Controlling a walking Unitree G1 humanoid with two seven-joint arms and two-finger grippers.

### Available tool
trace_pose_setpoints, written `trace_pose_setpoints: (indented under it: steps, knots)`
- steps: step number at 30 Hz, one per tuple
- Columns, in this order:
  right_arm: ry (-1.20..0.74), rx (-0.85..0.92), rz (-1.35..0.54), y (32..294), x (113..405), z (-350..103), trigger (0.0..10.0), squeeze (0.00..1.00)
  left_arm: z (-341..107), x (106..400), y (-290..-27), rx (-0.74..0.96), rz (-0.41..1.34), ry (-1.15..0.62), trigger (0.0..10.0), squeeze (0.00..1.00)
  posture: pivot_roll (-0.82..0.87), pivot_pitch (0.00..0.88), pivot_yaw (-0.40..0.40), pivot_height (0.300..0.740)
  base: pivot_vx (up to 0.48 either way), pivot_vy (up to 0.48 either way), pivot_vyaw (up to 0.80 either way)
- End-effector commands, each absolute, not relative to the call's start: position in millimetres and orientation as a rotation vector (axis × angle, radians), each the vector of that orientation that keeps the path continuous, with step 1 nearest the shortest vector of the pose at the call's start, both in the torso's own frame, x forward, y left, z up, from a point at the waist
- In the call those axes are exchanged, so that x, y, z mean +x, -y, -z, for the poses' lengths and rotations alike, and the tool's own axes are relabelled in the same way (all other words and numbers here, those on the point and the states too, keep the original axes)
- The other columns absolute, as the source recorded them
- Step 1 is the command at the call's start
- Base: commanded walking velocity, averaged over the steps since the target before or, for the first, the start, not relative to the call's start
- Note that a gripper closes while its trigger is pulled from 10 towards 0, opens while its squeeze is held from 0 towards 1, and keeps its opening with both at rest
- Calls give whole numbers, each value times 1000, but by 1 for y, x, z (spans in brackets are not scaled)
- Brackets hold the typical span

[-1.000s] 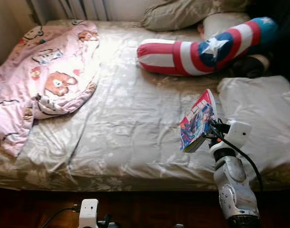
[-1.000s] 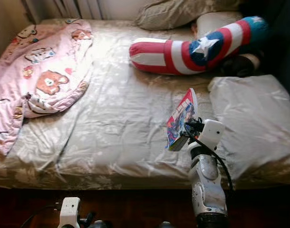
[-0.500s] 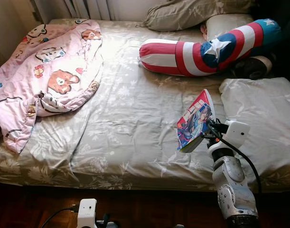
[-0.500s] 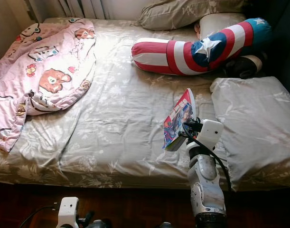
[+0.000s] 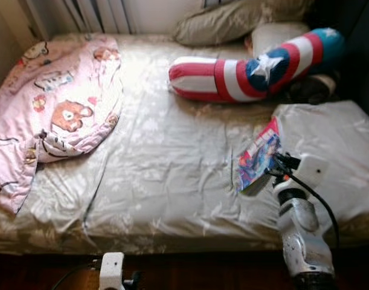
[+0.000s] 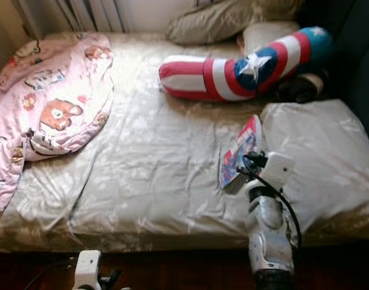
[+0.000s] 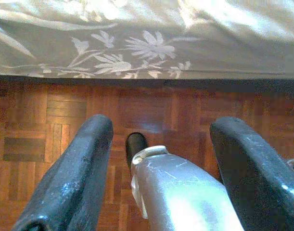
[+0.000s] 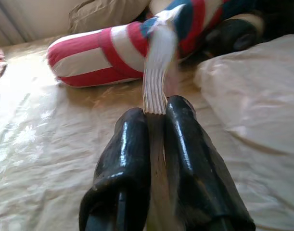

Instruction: Clean up the room

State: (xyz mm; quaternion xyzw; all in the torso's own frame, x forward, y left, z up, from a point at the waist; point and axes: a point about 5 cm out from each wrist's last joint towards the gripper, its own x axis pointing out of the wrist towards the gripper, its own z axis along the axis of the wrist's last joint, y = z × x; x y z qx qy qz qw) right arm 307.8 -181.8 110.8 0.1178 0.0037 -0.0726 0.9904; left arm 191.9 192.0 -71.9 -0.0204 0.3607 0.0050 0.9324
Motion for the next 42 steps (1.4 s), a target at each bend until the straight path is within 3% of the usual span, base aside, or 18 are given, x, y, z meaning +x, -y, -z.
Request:
trace_pose_setpoints:
  steps: [1,42]
  knots:
    - [17,228,136,179,310,-116,10000,0,79,178,-196,-37,-19,-789,10000,0,46,157,-16,715,300,0,0]
    - [-8,246,108,178,313,-108,10000,0,78,179,-196,-13,-1,-774,10000,0,51,172,-16,715,6,-67,0]
